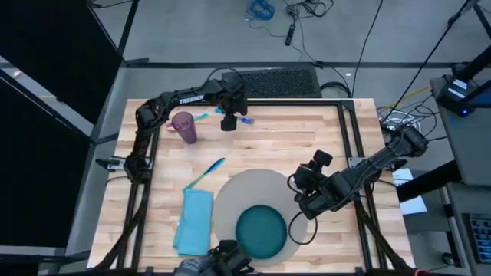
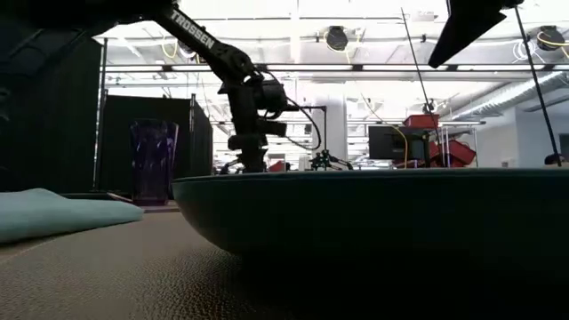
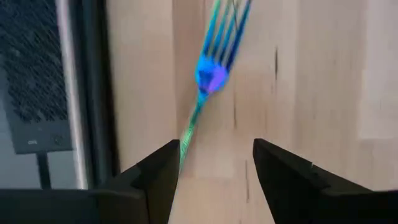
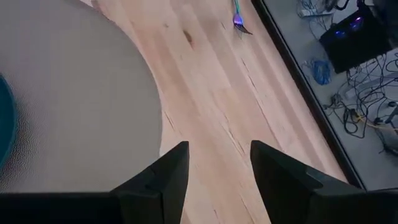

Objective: Set table place
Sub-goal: Put the blue fork on the top of the blue napkin

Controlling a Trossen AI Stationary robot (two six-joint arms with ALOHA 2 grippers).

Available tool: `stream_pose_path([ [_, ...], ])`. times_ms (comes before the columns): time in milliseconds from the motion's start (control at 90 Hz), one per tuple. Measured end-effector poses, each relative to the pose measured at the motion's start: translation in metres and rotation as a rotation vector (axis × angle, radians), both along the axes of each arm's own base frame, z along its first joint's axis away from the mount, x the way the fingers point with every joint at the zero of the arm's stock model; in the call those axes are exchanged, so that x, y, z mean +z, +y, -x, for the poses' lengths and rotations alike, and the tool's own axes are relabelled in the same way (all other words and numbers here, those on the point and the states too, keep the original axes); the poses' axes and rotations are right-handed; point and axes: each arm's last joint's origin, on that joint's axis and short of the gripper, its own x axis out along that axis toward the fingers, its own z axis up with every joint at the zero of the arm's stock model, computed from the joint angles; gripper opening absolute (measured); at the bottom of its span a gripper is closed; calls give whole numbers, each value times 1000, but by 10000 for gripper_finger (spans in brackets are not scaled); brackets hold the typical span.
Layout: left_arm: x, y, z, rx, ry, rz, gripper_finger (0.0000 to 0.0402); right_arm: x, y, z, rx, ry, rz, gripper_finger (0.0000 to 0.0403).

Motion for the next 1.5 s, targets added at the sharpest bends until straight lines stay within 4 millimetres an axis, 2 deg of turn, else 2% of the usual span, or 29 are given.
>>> stream_pose_path([
  [133, -31, 3, -2, 7, 114, 36, 189, 0, 0, 0, -4, -3, -3, 157],
  [267, -33, 8, -9, 6, 102, -7, 190, 0, 0, 0, -7, 0, -6, 157],
  [600, -22, 13, -16, 3, 116, -87, 190, 0, -2, 0, -3, 13, 2, 157],
  [989, -20, 12, -17, -46, 73, -42, 189, 0, -2, 0, -7, 11, 0, 157],
  [1367, -20, 33, 0, 5, 25, 38, 189, 0, -2, 0, -9, 8, -1, 157],
  [1500, -28, 37, 6, 19, 54, 89, 189, 0, -2, 0, -11, 5, -3, 157],
])
